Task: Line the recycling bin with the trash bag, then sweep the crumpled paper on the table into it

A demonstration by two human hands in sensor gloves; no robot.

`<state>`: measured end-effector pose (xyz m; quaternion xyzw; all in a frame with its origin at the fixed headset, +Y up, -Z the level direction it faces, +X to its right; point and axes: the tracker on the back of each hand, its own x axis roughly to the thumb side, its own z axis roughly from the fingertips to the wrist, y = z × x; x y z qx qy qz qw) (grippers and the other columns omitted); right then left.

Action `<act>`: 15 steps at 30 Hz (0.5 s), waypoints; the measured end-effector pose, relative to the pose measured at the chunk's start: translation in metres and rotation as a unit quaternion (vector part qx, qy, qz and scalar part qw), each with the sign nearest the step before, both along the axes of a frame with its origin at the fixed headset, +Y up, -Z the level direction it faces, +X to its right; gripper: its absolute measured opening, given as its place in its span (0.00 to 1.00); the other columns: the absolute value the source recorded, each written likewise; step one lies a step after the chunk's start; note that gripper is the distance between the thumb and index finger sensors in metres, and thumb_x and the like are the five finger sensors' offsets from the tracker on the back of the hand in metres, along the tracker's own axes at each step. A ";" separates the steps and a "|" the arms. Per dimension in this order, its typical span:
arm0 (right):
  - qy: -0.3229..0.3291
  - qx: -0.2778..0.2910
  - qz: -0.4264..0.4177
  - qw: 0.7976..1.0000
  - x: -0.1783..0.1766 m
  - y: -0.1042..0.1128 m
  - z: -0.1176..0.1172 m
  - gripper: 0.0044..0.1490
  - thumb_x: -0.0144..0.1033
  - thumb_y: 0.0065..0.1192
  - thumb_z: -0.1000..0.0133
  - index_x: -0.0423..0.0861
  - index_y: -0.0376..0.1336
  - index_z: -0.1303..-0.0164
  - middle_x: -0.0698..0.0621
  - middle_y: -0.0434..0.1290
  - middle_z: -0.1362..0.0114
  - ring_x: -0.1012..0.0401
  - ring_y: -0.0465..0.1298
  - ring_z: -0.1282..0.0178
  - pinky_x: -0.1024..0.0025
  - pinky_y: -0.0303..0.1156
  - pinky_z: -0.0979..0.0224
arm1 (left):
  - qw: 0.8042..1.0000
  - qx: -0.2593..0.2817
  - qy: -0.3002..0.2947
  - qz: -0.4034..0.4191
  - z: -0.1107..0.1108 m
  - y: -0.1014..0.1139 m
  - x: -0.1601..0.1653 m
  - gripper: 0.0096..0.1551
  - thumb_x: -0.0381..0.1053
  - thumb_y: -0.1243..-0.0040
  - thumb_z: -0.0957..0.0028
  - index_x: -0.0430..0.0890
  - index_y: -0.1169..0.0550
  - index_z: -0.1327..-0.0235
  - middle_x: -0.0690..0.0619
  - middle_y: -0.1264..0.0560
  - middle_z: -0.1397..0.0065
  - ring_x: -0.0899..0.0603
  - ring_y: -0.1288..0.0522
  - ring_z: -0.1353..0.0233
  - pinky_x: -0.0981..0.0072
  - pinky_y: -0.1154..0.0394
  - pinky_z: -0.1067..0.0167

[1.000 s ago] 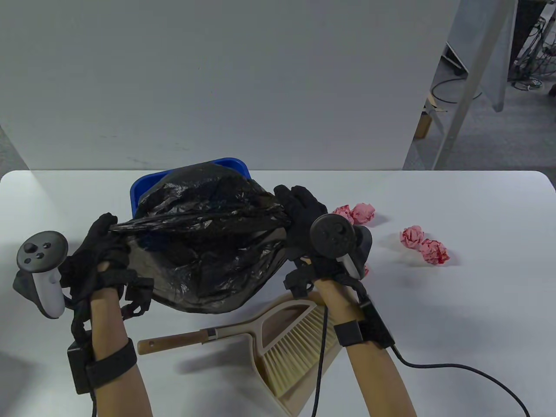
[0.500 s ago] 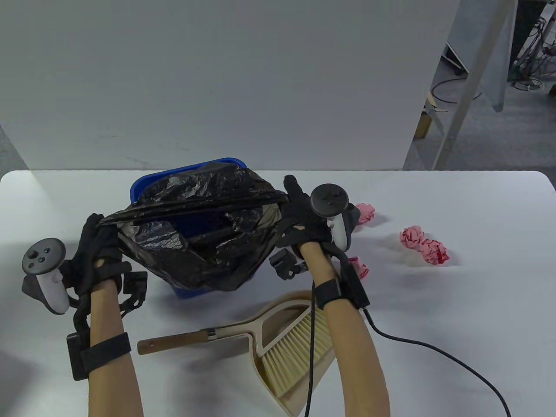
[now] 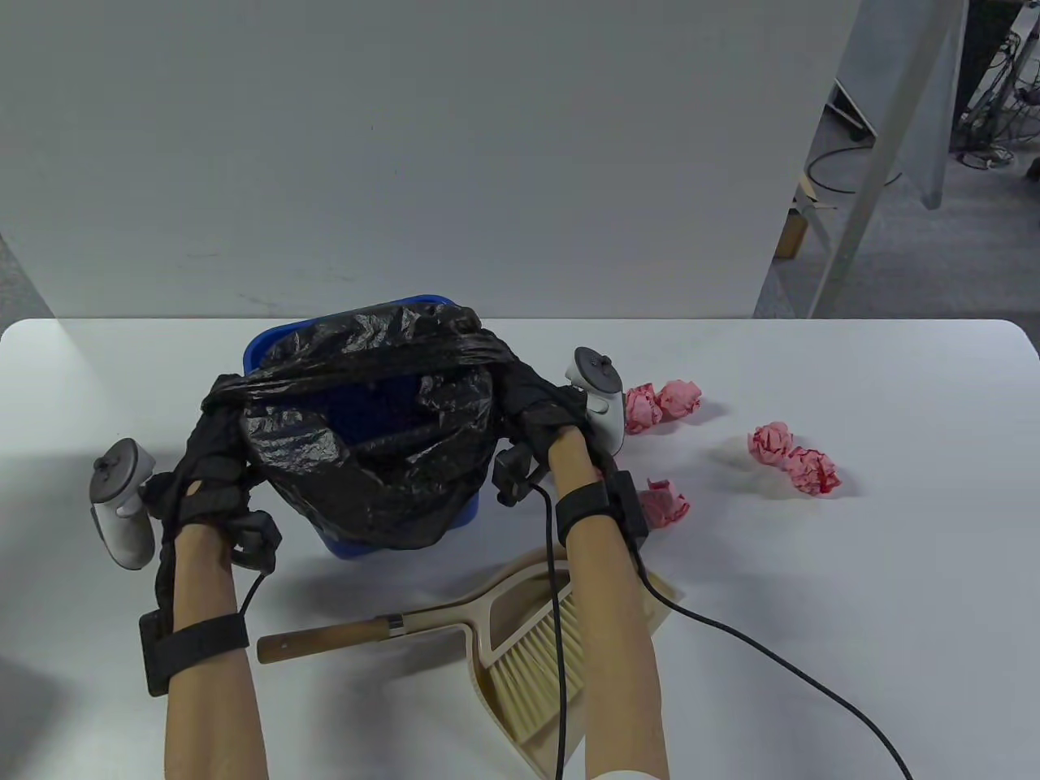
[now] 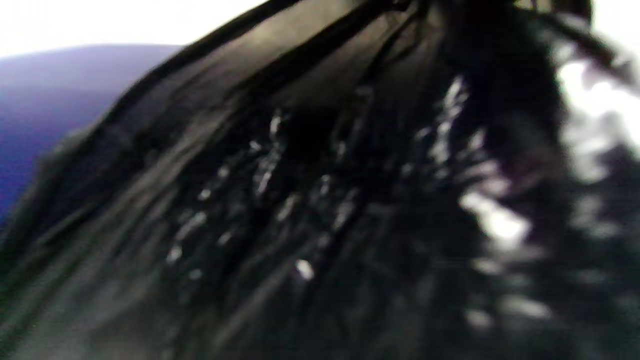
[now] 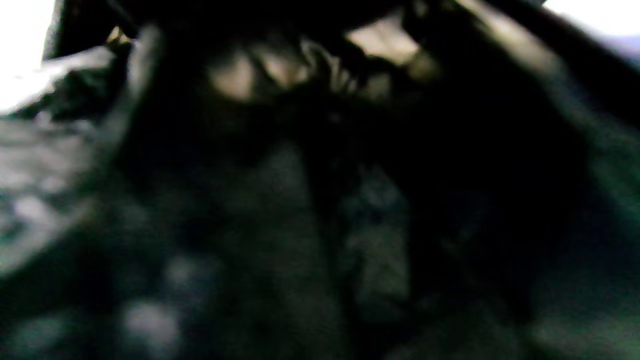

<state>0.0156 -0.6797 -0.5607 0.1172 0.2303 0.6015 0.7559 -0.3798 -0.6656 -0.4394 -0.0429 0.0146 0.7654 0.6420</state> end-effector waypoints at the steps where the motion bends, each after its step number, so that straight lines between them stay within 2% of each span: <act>1: 0.010 -0.002 -0.006 1.000 -0.002 -0.003 -0.001 0.39 0.55 0.40 0.32 0.58 0.41 0.10 0.42 0.43 0.05 0.29 0.42 0.15 0.21 0.44 0.26 | 1.000 0.005 -0.013 0.024 -0.001 -0.002 0.000 0.36 0.65 0.63 0.30 0.67 0.54 0.10 0.61 0.57 0.04 0.33 0.64 0.09 0.27 0.50 0.21; 5: 0.030 -0.003 -0.014 0.999 -0.006 -0.009 -0.004 0.39 0.56 0.39 0.31 0.60 0.39 0.10 0.46 0.41 0.05 0.31 0.40 0.14 0.22 0.40 0.26 | 0.997 0.005 -0.044 0.065 -0.005 -0.008 0.007 0.36 0.65 0.63 0.30 0.66 0.54 0.09 0.60 0.57 0.04 0.32 0.63 0.09 0.26 0.50 0.22; 7: 0.031 -0.006 -0.014 0.999 -0.006 -0.011 -0.005 0.38 0.56 0.39 0.31 0.60 0.41 0.10 0.47 0.40 0.05 0.32 0.40 0.14 0.22 0.39 0.25 | 0.997 0.000 -0.036 0.068 -0.005 -0.009 0.005 0.37 0.66 0.63 0.30 0.66 0.54 0.09 0.60 0.57 0.04 0.32 0.62 0.09 0.26 0.49 0.22; 11: 0.031 -0.018 -0.017 0.999 -0.003 -0.013 -0.007 0.37 0.57 0.39 0.31 0.57 0.47 0.11 0.45 0.43 0.05 0.31 0.41 0.14 0.22 0.39 0.25 | 0.994 -0.006 -0.035 0.102 -0.004 -0.011 0.004 0.38 0.68 0.63 0.31 0.66 0.53 0.08 0.53 0.58 0.03 0.28 0.62 0.10 0.23 0.51 0.24; 15: 0.031 -0.025 -0.023 0.999 -0.005 -0.016 -0.008 0.37 0.58 0.40 0.32 0.57 0.46 0.12 0.45 0.43 0.04 0.30 0.41 0.14 0.22 0.41 0.26 | 0.994 -0.033 -0.029 0.105 -0.006 -0.018 0.005 0.39 0.69 0.63 0.31 0.63 0.50 0.08 0.52 0.57 0.03 0.28 0.61 0.10 0.22 0.50 0.25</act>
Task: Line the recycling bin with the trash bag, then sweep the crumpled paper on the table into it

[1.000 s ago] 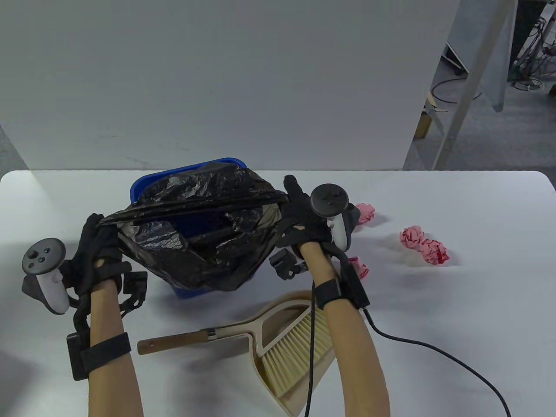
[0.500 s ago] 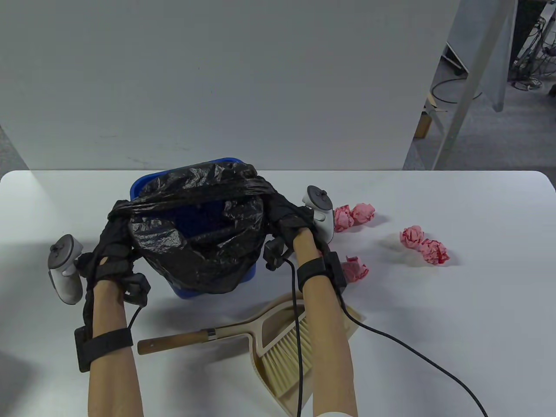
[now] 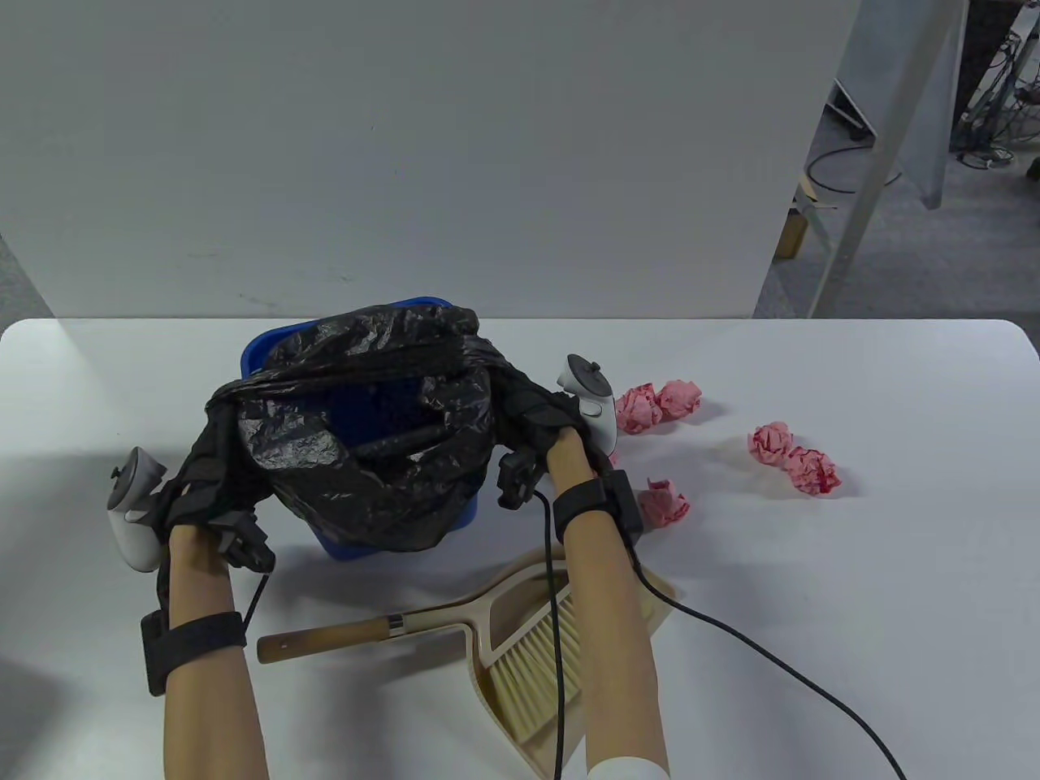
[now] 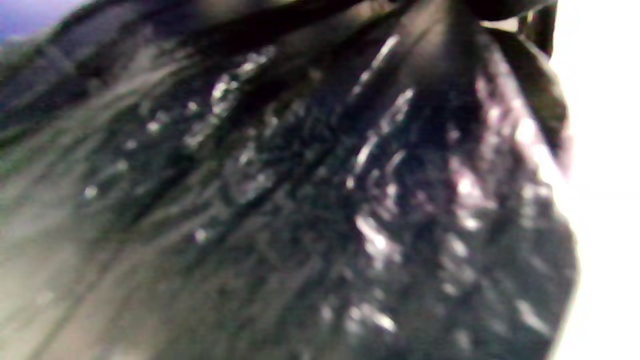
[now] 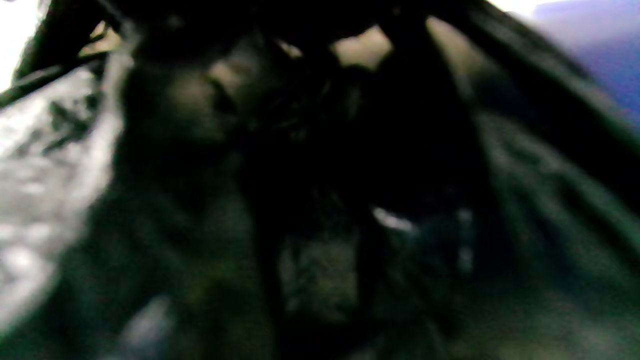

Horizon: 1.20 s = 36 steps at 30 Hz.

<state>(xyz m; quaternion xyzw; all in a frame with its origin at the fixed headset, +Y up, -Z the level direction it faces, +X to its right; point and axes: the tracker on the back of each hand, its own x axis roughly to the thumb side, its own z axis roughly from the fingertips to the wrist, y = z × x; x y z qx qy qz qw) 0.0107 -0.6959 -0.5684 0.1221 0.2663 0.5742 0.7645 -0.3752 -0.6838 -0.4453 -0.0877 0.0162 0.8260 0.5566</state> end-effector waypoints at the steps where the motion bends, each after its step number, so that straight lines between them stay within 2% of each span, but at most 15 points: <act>1: -0.002 0.000 -0.004 1.000 -0.001 0.000 0.000 0.37 0.58 0.41 0.31 0.56 0.46 0.12 0.45 0.43 0.04 0.30 0.41 0.14 0.22 0.41 0.26 | 1.000 -0.004 0.001 -0.002 0.000 -0.001 0.000 0.39 0.70 0.63 0.31 0.63 0.50 0.08 0.51 0.57 0.04 0.28 0.61 0.10 0.22 0.49 0.25; 5: -0.005 -0.006 0.007 1.000 0.000 0.002 0.000 0.38 0.58 0.41 0.31 0.54 0.45 0.13 0.45 0.44 0.05 0.30 0.42 0.15 0.22 0.42 0.26 | 1.000 -0.024 0.013 -0.016 0.001 0.004 0.003 0.39 0.70 0.62 0.31 0.60 0.49 0.08 0.49 0.57 0.04 0.27 0.60 0.10 0.21 0.49 0.26; 8: 0.002 -0.009 0.042 0.999 0.006 0.018 0.000 0.40 0.57 0.41 0.31 0.51 0.46 0.12 0.44 0.46 0.05 0.30 0.44 0.15 0.21 0.43 0.27 | 0.997 -0.037 0.014 -0.063 -0.001 0.012 0.003 0.40 0.69 0.63 0.31 0.58 0.50 0.08 0.48 0.57 0.04 0.26 0.60 0.11 0.21 0.49 0.25; 11: 0.014 0.003 0.083 0.996 0.011 0.032 -0.004 0.40 0.57 0.41 0.31 0.52 0.44 0.10 0.44 0.47 0.05 0.30 0.44 0.14 0.22 0.43 0.26 | 0.994 -0.048 0.000 -0.101 -0.009 0.018 -0.002 0.40 0.70 0.63 0.32 0.57 0.50 0.08 0.49 0.56 0.04 0.27 0.60 0.10 0.22 0.50 0.25; 16: -0.001 -0.003 0.067 0.998 0.012 0.042 -0.017 0.39 0.55 0.41 0.31 0.56 0.44 0.10 0.46 0.47 0.05 0.31 0.45 0.14 0.22 0.42 0.26 | 0.995 -0.052 -0.029 -0.085 -0.024 0.025 -0.009 0.39 0.69 0.63 0.31 0.58 0.49 0.08 0.50 0.55 0.04 0.27 0.59 0.10 0.22 0.50 0.25; 23: 0.045 -0.035 0.057 0.997 0.006 0.035 -0.032 0.38 0.55 0.41 0.31 0.51 0.49 0.11 0.45 0.52 0.07 0.30 0.48 0.15 0.22 0.44 0.27 | 0.992 -0.088 -0.062 -0.061 -0.040 0.029 -0.023 0.38 0.69 0.63 0.31 0.57 0.44 0.09 0.49 0.50 0.05 0.27 0.54 0.10 0.22 0.42 0.27; 28: 0.031 -0.052 0.043 0.997 0.009 0.025 -0.037 0.38 0.56 0.39 0.31 0.51 0.52 0.12 0.45 0.57 0.09 0.32 0.53 0.16 0.22 0.45 0.27 | 0.989 -0.128 -0.062 -0.044 -0.048 0.022 -0.031 0.39 0.70 0.63 0.32 0.54 0.41 0.10 0.48 0.45 0.07 0.29 0.48 0.11 0.24 0.38 0.28; 36: 0.003 -0.068 0.078 0.995 0.006 0.016 -0.037 0.36 0.57 0.39 0.31 0.51 0.54 0.14 0.46 0.61 0.12 0.35 0.57 0.18 0.23 0.48 0.27 | 0.981 -0.154 -0.073 -0.092 -0.059 0.015 -0.032 0.37 0.70 0.63 0.31 0.56 0.39 0.12 0.52 0.42 0.08 0.32 0.45 0.10 0.28 0.37 0.26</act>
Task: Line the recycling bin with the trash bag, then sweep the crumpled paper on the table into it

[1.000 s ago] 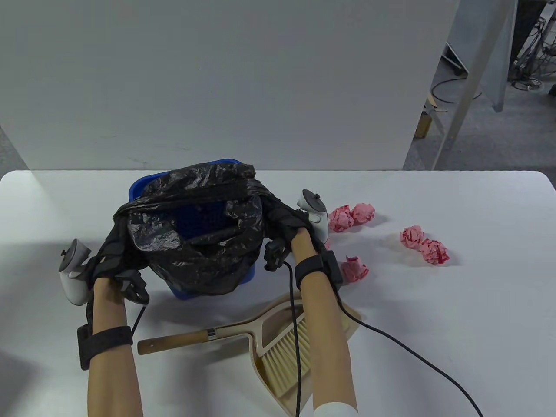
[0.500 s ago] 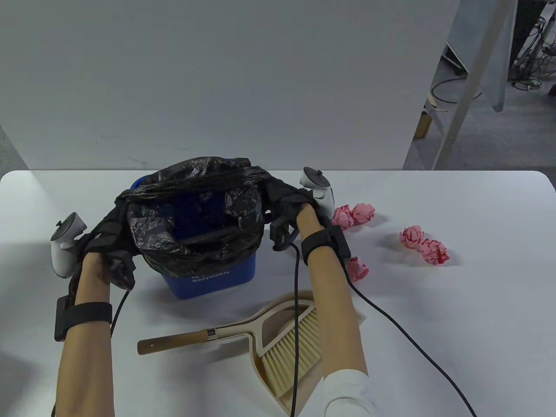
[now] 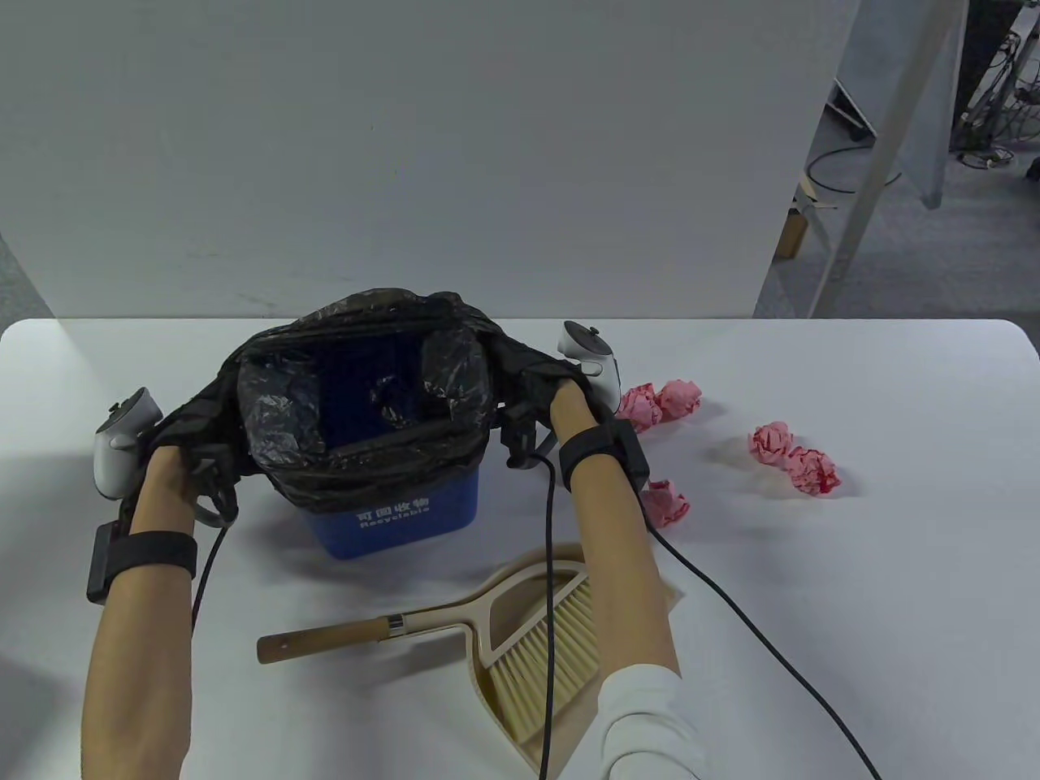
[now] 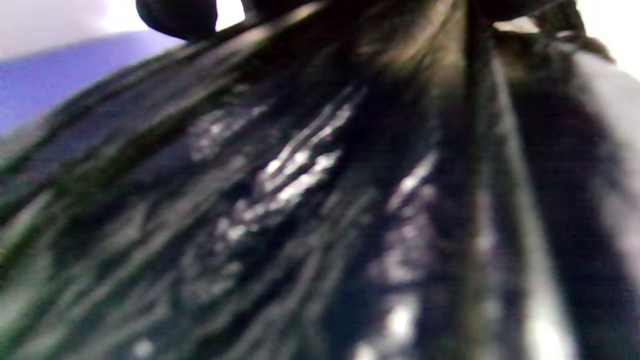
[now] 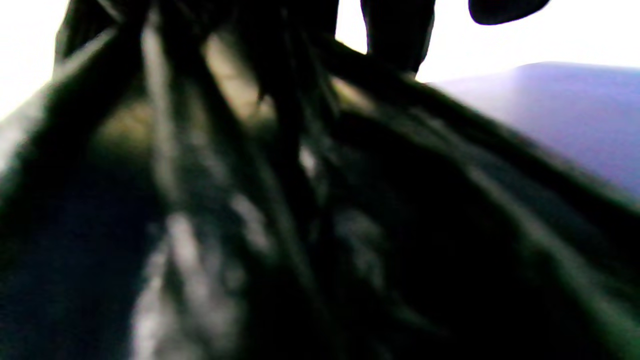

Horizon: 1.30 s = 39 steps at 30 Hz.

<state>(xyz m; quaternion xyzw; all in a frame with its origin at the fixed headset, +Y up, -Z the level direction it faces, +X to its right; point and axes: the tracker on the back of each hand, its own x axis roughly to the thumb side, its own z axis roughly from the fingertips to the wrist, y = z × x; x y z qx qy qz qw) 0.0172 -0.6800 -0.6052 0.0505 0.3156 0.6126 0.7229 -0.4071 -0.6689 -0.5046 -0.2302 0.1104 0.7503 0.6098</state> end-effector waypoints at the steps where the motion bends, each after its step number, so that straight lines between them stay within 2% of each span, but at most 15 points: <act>1: -0.003 -0.002 0.004 1.000 0.000 -0.001 0.000 0.36 0.57 0.39 0.31 0.51 0.54 0.14 0.46 0.62 0.12 0.35 0.58 0.18 0.23 0.48 0.27 | 1.000 0.000 -0.006 -0.017 -0.001 0.000 0.000 0.36 0.70 0.63 0.31 0.57 0.39 0.12 0.53 0.42 0.08 0.33 0.44 0.11 0.29 0.37 0.25; 6: -0.012 -0.017 0.025 0.999 0.001 -0.009 0.000 0.36 0.55 0.40 0.31 0.50 0.55 0.15 0.45 0.64 0.13 0.37 0.59 0.17 0.24 0.50 0.27 | 0.993 -0.001 -0.019 -0.116 -0.007 0.002 0.001 0.33 0.68 0.62 0.31 0.58 0.36 0.14 0.54 0.37 0.10 0.34 0.38 0.13 0.30 0.37 0.25; 9: -0.008 -0.023 0.045 0.999 0.002 -0.014 0.000 0.34 0.53 0.42 0.30 0.49 0.56 0.16 0.44 0.64 0.14 0.38 0.60 0.17 0.24 0.52 0.27 | 0.985 0.004 -0.028 -0.169 -0.010 0.002 0.003 0.33 0.68 0.61 0.31 0.59 0.35 0.15 0.54 0.37 0.10 0.34 0.37 0.13 0.29 0.38 0.25; 15: 0.014 -0.025 0.115 0.993 0.007 -0.017 0.003 0.34 0.50 0.45 0.31 0.47 0.57 0.17 0.42 0.65 0.15 0.37 0.59 0.17 0.26 0.53 0.26 | 0.983 0.031 -0.035 -0.180 -0.009 -0.006 0.003 0.32 0.67 0.58 0.31 0.60 0.35 0.15 0.57 0.38 0.09 0.33 0.41 0.11 0.26 0.42 0.24; 21: 0.023 -0.013 0.173 0.985 0.009 -0.010 0.007 0.31 0.46 0.47 0.31 0.46 0.58 0.18 0.40 0.65 0.16 0.37 0.61 0.18 0.28 0.55 0.26 | 0.979 0.060 -0.020 -0.196 -0.004 -0.006 -0.003 0.31 0.66 0.55 0.32 0.61 0.34 0.16 0.58 0.38 0.09 0.32 0.43 0.11 0.24 0.45 0.23; 24: 0.037 -0.011 0.226 0.973 0.011 -0.011 0.011 0.32 0.45 0.47 0.31 0.45 0.57 0.18 0.39 0.64 0.16 0.37 0.60 0.19 0.28 0.55 0.26 | 0.972 0.061 -0.001 -0.228 0.000 -0.003 -0.009 0.31 0.64 0.53 0.33 0.59 0.33 0.16 0.55 0.37 0.10 0.32 0.42 0.12 0.23 0.45 0.24; 25: 0.040 -0.007 0.232 0.972 0.011 -0.012 0.012 0.33 0.45 0.46 0.31 0.44 0.56 0.17 0.38 0.63 0.16 0.36 0.60 0.19 0.28 0.55 0.26 | 0.967 0.063 0.008 -0.245 0.003 -0.001 -0.011 0.33 0.63 0.51 0.34 0.58 0.36 0.15 0.55 0.39 0.09 0.32 0.41 0.12 0.23 0.45 0.25; 27: 0.021 0.006 0.228 0.973 0.013 -0.013 0.015 0.33 0.46 0.46 0.31 0.44 0.55 0.17 0.37 0.63 0.16 0.35 0.60 0.19 0.28 0.55 0.26 | 0.956 0.073 0.038 -0.283 0.009 0.002 -0.015 0.41 0.64 0.47 0.35 0.59 0.47 0.12 0.56 0.49 0.06 0.32 0.47 0.10 0.23 0.46 0.24; 29: -0.015 0.019 0.221 0.975 0.016 -0.011 0.018 0.35 0.48 0.47 0.31 0.43 0.54 0.16 0.35 0.62 0.15 0.34 0.59 0.20 0.27 0.54 0.27 | 0.942 0.091 0.058 -0.319 0.014 0.007 -0.018 0.44 0.66 0.46 0.37 0.61 0.49 0.12 0.58 0.52 0.05 0.32 0.51 0.09 0.23 0.48 0.23; 33: -0.041 0.032 0.200 0.978 0.023 -0.005 0.027 0.43 0.54 0.44 0.32 0.42 0.45 0.13 0.32 0.54 0.12 0.31 0.53 0.19 0.25 0.52 0.27 | 0.929 0.125 0.078 -0.341 0.027 0.013 -0.022 0.44 0.65 0.46 0.38 0.60 0.48 0.12 0.57 0.51 0.06 0.31 0.52 0.09 0.21 0.50 0.25; 39: -0.057 0.058 0.226 0.971 0.042 0.012 0.053 0.49 0.57 0.42 0.32 0.38 0.38 0.13 0.30 0.50 0.12 0.29 0.51 0.19 0.25 0.51 0.27 | 0.916 0.161 0.079 -0.360 0.048 0.022 -0.019 0.43 0.65 0.47 0.38 0.58 0.47 0.13 0.55 0.50 0.06 0.32 0.52 0.10 0.21 0.50 0.26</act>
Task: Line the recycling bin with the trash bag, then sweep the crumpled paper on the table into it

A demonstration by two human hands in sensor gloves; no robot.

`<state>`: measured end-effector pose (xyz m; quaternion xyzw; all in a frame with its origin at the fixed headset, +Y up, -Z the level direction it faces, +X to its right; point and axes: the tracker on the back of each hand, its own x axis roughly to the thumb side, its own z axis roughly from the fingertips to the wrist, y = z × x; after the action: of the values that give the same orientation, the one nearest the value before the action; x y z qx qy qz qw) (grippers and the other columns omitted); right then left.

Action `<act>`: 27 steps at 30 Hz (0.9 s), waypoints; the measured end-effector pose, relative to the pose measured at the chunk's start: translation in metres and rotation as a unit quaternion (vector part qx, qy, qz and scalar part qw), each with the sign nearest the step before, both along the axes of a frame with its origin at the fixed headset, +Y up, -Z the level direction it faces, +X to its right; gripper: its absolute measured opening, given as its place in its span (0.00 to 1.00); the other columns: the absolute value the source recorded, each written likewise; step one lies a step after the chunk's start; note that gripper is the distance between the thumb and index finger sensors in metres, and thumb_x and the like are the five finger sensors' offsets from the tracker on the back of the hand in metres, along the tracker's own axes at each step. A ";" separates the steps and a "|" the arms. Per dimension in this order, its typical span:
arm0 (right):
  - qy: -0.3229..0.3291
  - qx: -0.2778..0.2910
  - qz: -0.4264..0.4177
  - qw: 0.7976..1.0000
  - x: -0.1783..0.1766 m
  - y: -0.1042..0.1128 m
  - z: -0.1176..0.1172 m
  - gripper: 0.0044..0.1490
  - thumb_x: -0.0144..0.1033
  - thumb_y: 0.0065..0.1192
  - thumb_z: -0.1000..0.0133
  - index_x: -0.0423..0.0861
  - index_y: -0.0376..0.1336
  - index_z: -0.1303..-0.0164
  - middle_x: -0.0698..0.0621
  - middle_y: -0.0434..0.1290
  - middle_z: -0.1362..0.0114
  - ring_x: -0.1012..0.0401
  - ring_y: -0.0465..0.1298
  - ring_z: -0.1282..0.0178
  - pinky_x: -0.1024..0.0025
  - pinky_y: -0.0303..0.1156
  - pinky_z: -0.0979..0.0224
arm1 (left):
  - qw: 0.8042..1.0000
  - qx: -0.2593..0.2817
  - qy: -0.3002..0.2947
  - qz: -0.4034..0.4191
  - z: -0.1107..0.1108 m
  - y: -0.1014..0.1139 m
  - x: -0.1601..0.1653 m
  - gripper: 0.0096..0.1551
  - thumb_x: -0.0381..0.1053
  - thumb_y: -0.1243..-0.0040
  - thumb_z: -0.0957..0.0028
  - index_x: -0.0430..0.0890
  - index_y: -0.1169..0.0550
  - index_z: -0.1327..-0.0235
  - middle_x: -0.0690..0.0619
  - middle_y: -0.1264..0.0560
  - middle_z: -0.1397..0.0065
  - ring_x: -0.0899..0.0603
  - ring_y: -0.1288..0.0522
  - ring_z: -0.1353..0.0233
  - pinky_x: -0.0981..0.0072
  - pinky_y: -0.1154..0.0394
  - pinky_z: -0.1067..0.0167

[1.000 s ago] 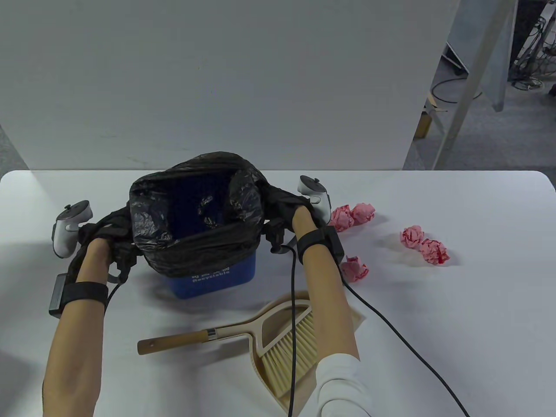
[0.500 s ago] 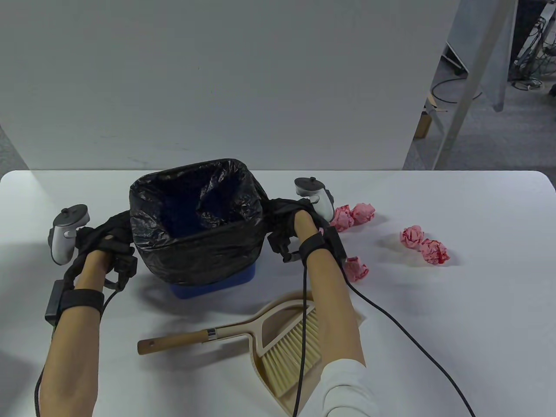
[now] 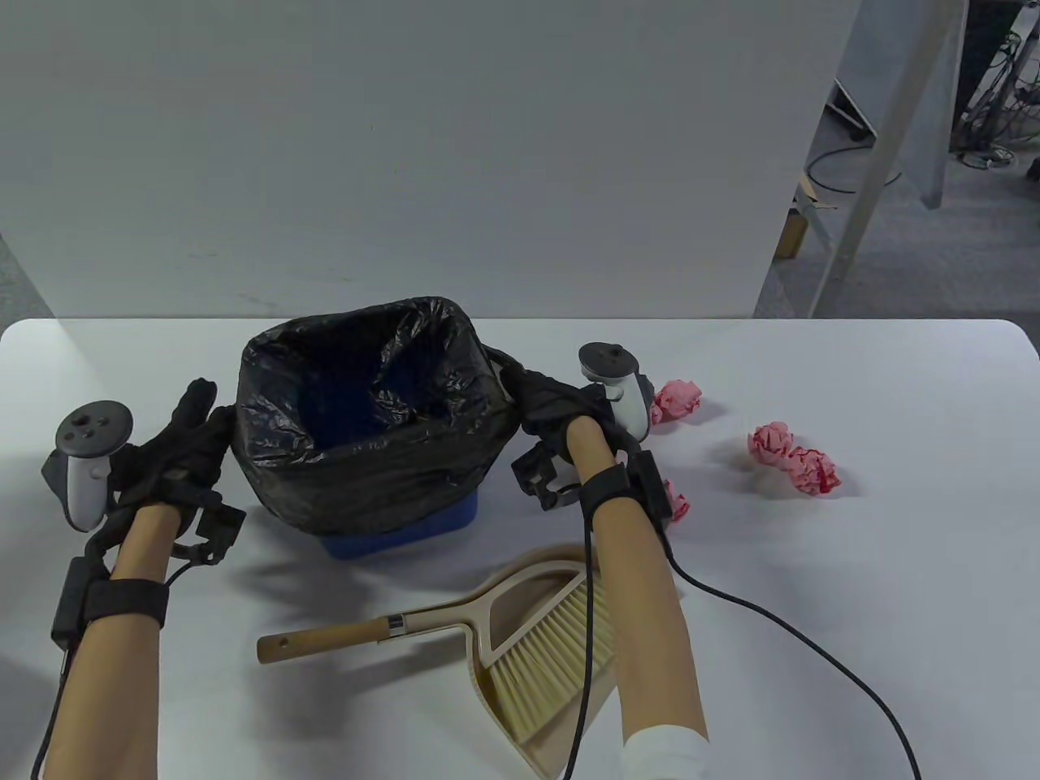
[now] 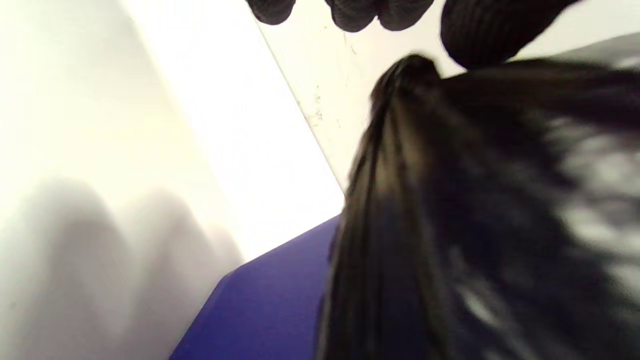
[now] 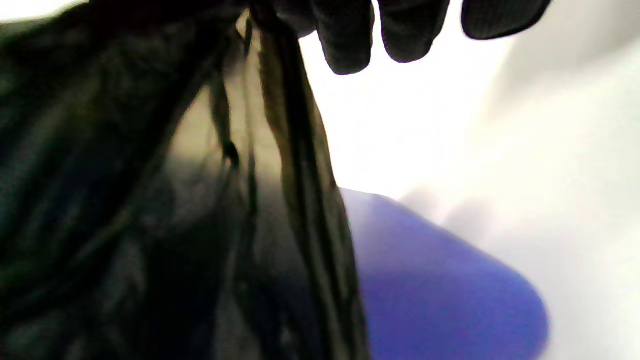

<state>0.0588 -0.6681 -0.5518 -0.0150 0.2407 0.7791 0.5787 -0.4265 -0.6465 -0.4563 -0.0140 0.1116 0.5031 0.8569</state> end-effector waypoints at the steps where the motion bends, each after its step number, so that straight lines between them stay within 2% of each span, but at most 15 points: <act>1: -0.002 0.004 0.014 1.000 0.006 0.004 0.007 0.49 0.57 0.41 0.32 0.37 0.37 0.13 0.29 0.49 0.12 0.29 0.50 0.19 0.25 0.51 0.28 | 1.000 0.002 -0.002 -0.005 0.004 0.001 0.002 0.43 0.65 0.47 0.38 0.58 0.47 0.13 0.55 0.51 0.06 0.32 0.52 0.10 0.21 0.50 0.26; 6: -0.028 0.020 0.011 0.999 0.029 0.012 0.033 0.50 0.57 0.40 0.32 0.35 0.35 0.14 0.28 0.48 0.12 0.28 0.49 0.20 0.25 0.51 0.28 | 0.999 0.015 -0.006 -0.030 0.026 0.005 0.011 0.42 0.64 0.48 0.38 0.58 0.47 0.13 0.55 0.51 0.06 0.32 0.53 0.10 0.21 0.50 0.26; 10: -0.054 0.053 -0.008 0.997 0.049 0.014 0.064 0.50 0.57 0.39 0.32 0.35 0.35 0.14 0.28 0.47 0.12 0.28 0.49 0.20 0.24 0.51 0.28 | 0.999 0.028 -0.005 -0.041 0.048 0.006 0.022 0.42 0.63 0.49 0.37 0.57 0.47 0.12 0.54 0.51 0.07 0.32 0.53 0.10 0.21 0.50 0.26; 17: -0.070 0.167 0.025 0.983 0.083 0.010 0.135 0.50 0.57 0.41 0.33 0.36 0.35 0.14 0.27 0.44 0.12 0.27 0.44 0.20 0.23 0.48 0.28 | 0.995 0.097 0.001 -0.039 0.094 0.013 0.046 0.41 0.63 0.50 0.37 0.56 0.46 0.12 0.52 0.51 0.06 0.31 0.54 0.11 0.20 0.50 0.27; 20: -0.084 0.229 0.075 0.967 0.099 0.006 0.165 0.50 0.56 0.41 0.33 0.36 0.36 0.14 0.27 0.42 0.12 0.26 0.42 0.20 0.22 0.47 0.28 | 0.991 0.113 -0.007 -0.066 0.111 0.014 0.062 0.41 0.63 0.50 0.36 0.55 0.46 0.11 0.51 0.50 0.06 0.31 0.54 0.11 0.20 0.49 0.27; 22: -0.085 0.262 0.116 0.954 0.104 0.004 0.179 0.50 0.56 0.41 0.33 0.36 0.36 0.14 0.26 0.39 0.12 0.26 0.38 0.21 0.22 0.45 0.29 | 0.991 0.100 -0.029 -0.088 0.118 0.014 0.072 0.41 0.64 0.51 0.36 0.54 0.45 0.11 0.50 0.49 0.06 0.30 0.53 0.11 0.20 0.48 0.27; 24: -0.086 0.305 0.173 0.932 0.107 0.000 0.192 0.50 0.56 0.42 0.33 0.36 0.36 0.14 0.26 0.35 0.12 0.26 0.34 0.22 0.22 0.42 0.29 | 0.994 0.025 -0.049 -0.095 0.123 0.014 0.083 0.42 0.66 0.53 0.36 0.53 0.44 0.10 0.49 0.49 0.06 0.29 0.54 0.11 0.20 0.49 0.28; 25: -0.088 0.327 0.203 0.919 0.107 -0.004 0.198 0.50 0.57 0.41 0.34 0.36 0.36 0.14 0.26 0.35 0.12 0.26 0.33 0.22 0.22 0.41 0.29 | 0.992 -0.032 -0.073 -0.098 0.126 0.013 0.088 0.43 0.66 0.53 0.36 0.53 0.46 0.10 0.49 0.51 0.06 0.29 0.56 0.11 0.19 0.51 0.27; 27: -0.087 0.342 0.235 0.906 0.105 -0.013 0.200 0.50 0.56 0.42 0.34 0.36 0.36 0.14 0.26 0.33 0.12 0.26 0.32 0.22 0.22 0.39 0.30 | 0.983 -0.066 -0.104 -0.135 0.128 0.010 0.096 0.44 0.67 0.54 0.36 0.53 0.47 0.09 0.49 0.52 0.05 0.28 0.57 0.11 0.19 0.52 0.27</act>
<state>0.1636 -0.6809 -0.3514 0.0604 -0.1022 0.9226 0.3671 -0.3303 -0.6366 -0.3283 -0.1076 0.0559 0.3703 0.9210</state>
